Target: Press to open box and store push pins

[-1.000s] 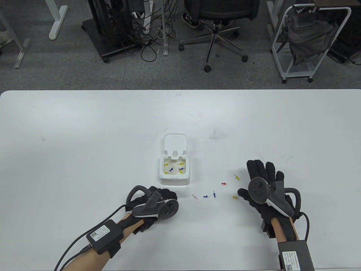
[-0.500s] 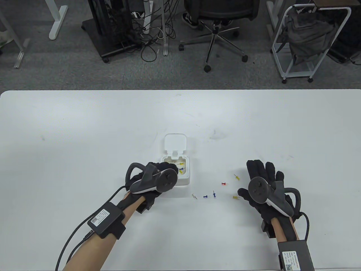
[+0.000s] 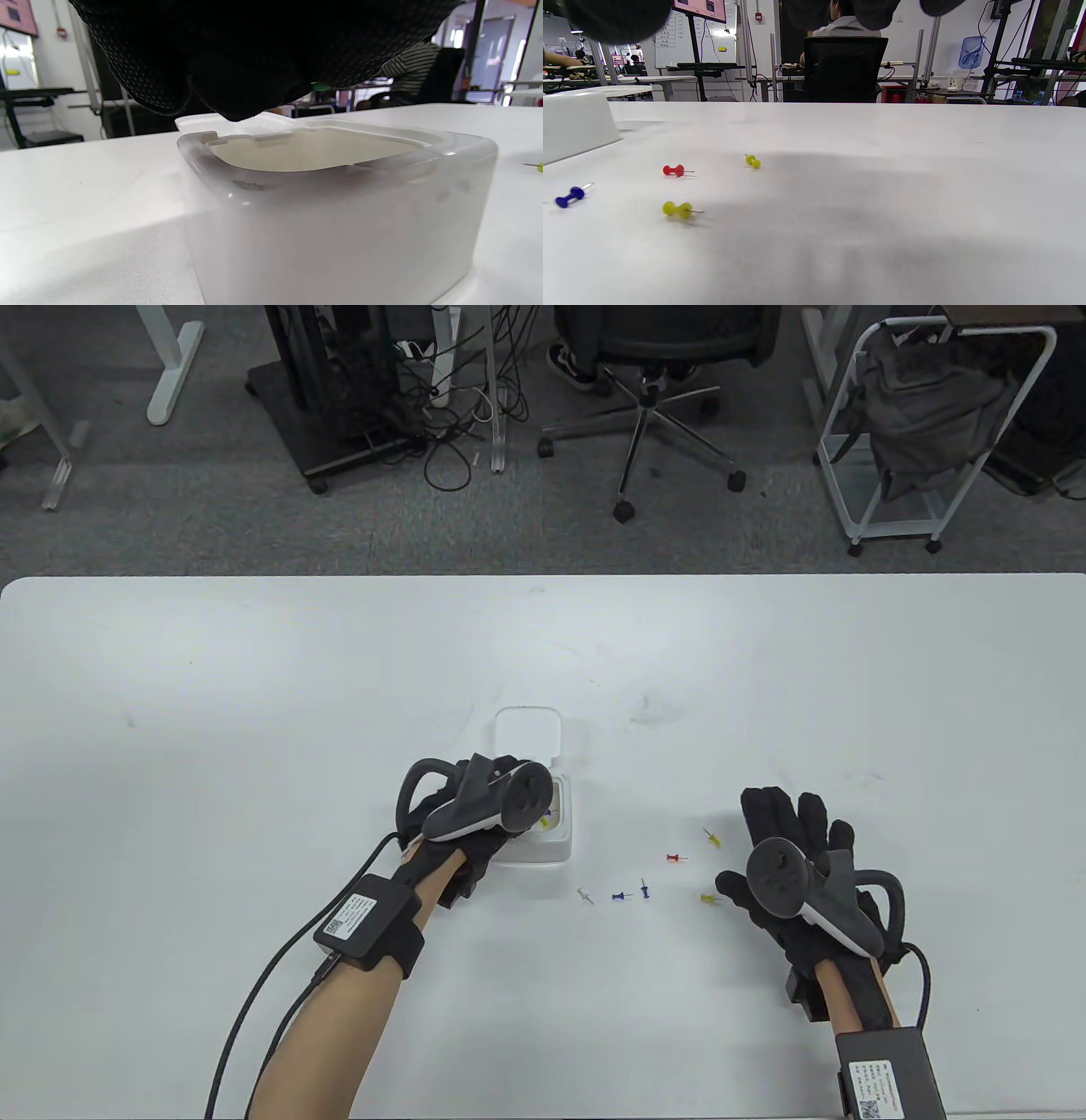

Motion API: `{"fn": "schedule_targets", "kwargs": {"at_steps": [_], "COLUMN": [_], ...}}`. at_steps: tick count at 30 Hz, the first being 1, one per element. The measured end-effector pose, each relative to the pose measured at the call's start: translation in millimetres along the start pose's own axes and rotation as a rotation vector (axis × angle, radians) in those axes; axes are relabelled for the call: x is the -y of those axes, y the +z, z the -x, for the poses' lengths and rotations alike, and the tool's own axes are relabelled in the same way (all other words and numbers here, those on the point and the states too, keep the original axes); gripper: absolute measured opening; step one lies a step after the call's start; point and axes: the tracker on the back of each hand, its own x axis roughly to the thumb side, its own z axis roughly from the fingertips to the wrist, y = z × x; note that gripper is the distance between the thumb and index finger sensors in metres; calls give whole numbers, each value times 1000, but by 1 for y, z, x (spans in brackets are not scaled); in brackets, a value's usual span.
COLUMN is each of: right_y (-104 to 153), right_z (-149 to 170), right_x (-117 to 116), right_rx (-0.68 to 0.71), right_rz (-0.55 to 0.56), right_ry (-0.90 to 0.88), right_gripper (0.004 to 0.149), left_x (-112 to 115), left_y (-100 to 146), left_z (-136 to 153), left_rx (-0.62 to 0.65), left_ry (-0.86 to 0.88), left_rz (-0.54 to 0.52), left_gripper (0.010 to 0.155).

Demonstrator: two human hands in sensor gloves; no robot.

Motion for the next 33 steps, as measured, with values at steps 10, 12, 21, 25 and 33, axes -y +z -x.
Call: {"fn": "schedule_targets", "kwargs": {"at_steps": [10,12,21,25,33], "right_y": [0,0,0,0,2], "right_z": [0,0,0,0,-2], "right_x": [-1,-1,0,0,1], "right_rx": [3,3,1,6,23], "right_rz": [-2,-2,-2,-1,12], "right_ry": [2,0,-4,-7,-7], "right_gripper": [88,88,88,88,88], "left_x": [2,2,-12,-13,-11], "left_y": [0,0,17,34,66], "left_z": [0,0,1,8,30], "left_rx": [13,16,35,20,-26], "left_ry": [-69,-58,-63,-76,-109], "left_rz": [30,38,-30,-42,-66], "left_gripper": [46,48,50,49,49]}}
